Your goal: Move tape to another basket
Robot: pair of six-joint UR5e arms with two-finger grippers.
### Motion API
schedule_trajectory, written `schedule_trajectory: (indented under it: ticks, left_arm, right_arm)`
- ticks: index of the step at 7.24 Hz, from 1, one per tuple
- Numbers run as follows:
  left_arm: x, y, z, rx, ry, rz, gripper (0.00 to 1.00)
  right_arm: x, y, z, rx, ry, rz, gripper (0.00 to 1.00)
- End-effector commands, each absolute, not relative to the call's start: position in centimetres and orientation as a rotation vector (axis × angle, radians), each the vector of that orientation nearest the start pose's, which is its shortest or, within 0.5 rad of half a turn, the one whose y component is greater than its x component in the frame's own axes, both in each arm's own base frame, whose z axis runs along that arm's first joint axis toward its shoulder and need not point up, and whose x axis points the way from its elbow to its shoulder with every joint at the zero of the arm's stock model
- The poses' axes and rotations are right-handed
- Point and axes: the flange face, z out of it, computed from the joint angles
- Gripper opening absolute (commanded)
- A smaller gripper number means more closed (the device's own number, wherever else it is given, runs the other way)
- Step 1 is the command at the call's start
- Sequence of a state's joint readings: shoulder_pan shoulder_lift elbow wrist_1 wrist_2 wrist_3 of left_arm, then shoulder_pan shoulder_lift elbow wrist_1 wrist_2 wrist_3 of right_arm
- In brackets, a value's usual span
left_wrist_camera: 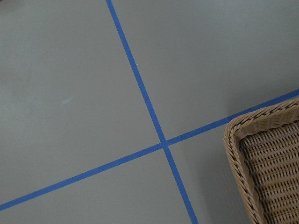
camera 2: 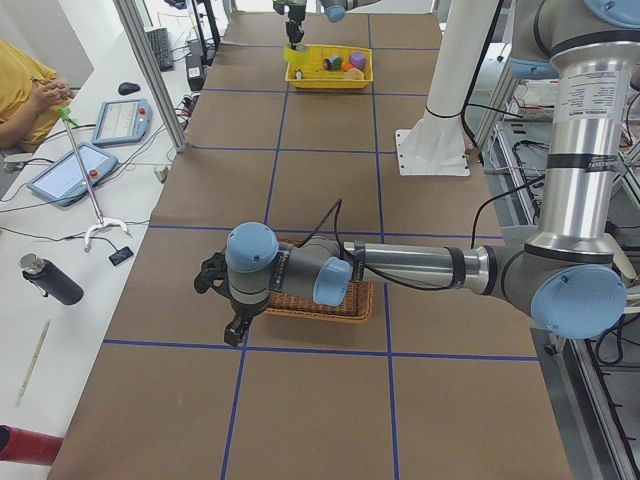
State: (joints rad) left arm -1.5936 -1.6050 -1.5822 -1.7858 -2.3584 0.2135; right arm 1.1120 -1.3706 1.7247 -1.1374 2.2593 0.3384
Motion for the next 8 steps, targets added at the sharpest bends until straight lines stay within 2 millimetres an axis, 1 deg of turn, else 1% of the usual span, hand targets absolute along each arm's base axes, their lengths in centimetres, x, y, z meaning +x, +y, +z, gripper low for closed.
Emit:
schedule_trajectory:
  ticks: [1, 2, 3, 4, 5, 6, 7, 8]
  left_arm:
    - [-7.3, -52.8, 59.4, 0.371, 0.749, 0.299, 1.0]
    - [-7.3, -53.7, 58.1, 0.391, 0.748, 0.304, 1.0]
    - [-7.1, -53.8, 57.2, 0.4, 0.781, 0.303, 1.0]
    - [-6.6, -53.7, 56.4, 0.414, 0.857, 0.32, 1.0]
    - [-6.4, -53.4, 54.2, 0.486, 0.875, 0.348, 1.0]
    - [-6.1, -53.8, 53.2, 0.503, 0.889, 0.296, 1.0]
    - [-4.0, -55.9, 49.8, 0.541, 0.908, 0.317, 0.99]
    - [-2.3, -56.3, 48.5, 0.547, 0.923, 0.33, 0.99]
  right_arm:
    - [-25.7, -56.0, 33.7, 0.417, -0.994, -0.261, 0.0]
    - [-29.6, -54.9, 29.9, 0.416, -1.026, -0.206, 0.0]
    - [-33.2, -54.2, 26.1, 0.433, -1.05, -0.155, 0.0]
    - [-36.5, -53.3, 23.0, 0.447, -1.071, -0.12, 0.0]
    - [-39.8, -52.2, 20.2, 0.472, -1.083, -0.068, 0.0]
    - [-42.8, -51.8, 17.4, 0.532, -1.073, -0.015, 0.0]
    - [-46.6, -51.9, 14.7, 0.577, -1.059, 0.032, 0.0]
    - [-50.2, -52.0, 11.8, 0.611, -1.054, 0.066, 0.0]
